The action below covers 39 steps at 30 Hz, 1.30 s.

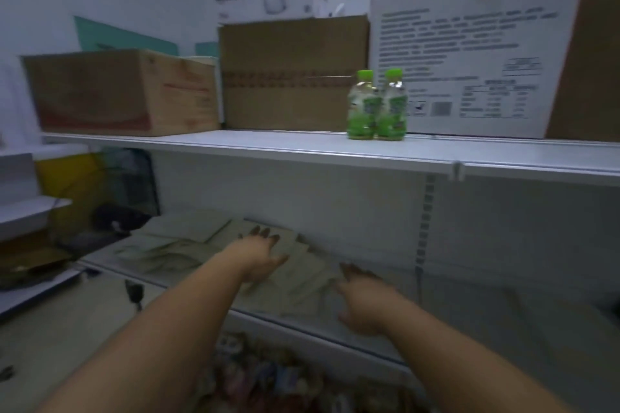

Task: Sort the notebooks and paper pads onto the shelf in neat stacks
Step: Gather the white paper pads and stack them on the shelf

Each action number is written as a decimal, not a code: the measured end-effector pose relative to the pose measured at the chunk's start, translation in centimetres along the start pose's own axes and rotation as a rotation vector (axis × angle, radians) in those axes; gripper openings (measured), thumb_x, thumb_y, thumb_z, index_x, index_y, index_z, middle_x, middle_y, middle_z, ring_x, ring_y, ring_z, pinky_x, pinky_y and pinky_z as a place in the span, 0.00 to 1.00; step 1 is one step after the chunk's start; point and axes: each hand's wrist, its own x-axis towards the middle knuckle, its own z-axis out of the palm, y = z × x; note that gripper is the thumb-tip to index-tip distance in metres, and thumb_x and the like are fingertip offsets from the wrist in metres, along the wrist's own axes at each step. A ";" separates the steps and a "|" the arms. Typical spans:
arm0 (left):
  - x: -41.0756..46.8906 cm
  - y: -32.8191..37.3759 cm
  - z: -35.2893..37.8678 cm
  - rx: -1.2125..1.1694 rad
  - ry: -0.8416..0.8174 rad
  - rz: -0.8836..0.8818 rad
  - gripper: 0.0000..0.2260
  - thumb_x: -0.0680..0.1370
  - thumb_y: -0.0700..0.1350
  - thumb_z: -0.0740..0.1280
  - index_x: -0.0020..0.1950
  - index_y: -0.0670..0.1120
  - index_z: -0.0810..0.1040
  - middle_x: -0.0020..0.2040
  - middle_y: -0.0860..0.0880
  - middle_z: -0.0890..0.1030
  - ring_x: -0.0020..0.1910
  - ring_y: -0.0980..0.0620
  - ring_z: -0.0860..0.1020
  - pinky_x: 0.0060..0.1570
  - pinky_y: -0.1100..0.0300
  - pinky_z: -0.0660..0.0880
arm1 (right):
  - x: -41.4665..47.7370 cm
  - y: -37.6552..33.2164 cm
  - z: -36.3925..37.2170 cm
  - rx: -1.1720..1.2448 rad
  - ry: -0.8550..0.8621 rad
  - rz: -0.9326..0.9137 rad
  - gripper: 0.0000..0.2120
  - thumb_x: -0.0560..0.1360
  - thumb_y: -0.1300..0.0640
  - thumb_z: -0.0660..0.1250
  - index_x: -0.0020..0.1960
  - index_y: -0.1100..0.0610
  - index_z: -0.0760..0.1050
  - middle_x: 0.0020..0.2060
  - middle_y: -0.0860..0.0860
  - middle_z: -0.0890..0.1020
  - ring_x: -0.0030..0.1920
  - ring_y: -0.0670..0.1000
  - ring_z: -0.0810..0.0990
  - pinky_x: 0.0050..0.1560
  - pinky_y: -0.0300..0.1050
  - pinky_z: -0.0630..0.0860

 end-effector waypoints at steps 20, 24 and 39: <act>-0.2 -25.0 3.3 -0.190 0.036 -0.229 0.24 0.81 0.54 0.57 0.77 0.51 0.58 0.78 0.50 0.54 0.77 0.53 0.49 0.73 0.58 0.51 | 26.3 -15.0 1.8 0.157 0.126 -0.233 0.21 0.78 0.50 0.57 0.69 0.56 0.66 0.67 0.56 0.68 0.66 0.55 0.67 0.64 0.46 0.67; 2.5 -28.0 2.0 -0.152 0.044 -0.267 0.21 0.81 0.53 0.58 0.73 0.50 0.65 0.74 0.50 0.64 0.73 0.52 0.63 0.70 0.61 0.60 | 31.9 -16.3 1.9 0.210 0.243 -0.219 0.21 0.77 0.50 0.58 0.68 0.56 0.68 0.65 0.53 0.70 0.66 0.54 0.68 0.63 0.46 0.68; 12.0 -37.2 1.0 -0.480 0.196 -0.151 0.15 0.82 0.44 0.59 0.67 0.45 0.74 0.70 0.49 0.72 0.68 0.51 0.70 0.65 0.65 0.63 | 38.8 -17.8 2.6 0.588 0.593 -0.001 0.18 0.80 0.48 0.50 0.48 0.56 0.75 0.41 0.54 0.80 0.45 0.56 0.79 0.41 0.44 0.66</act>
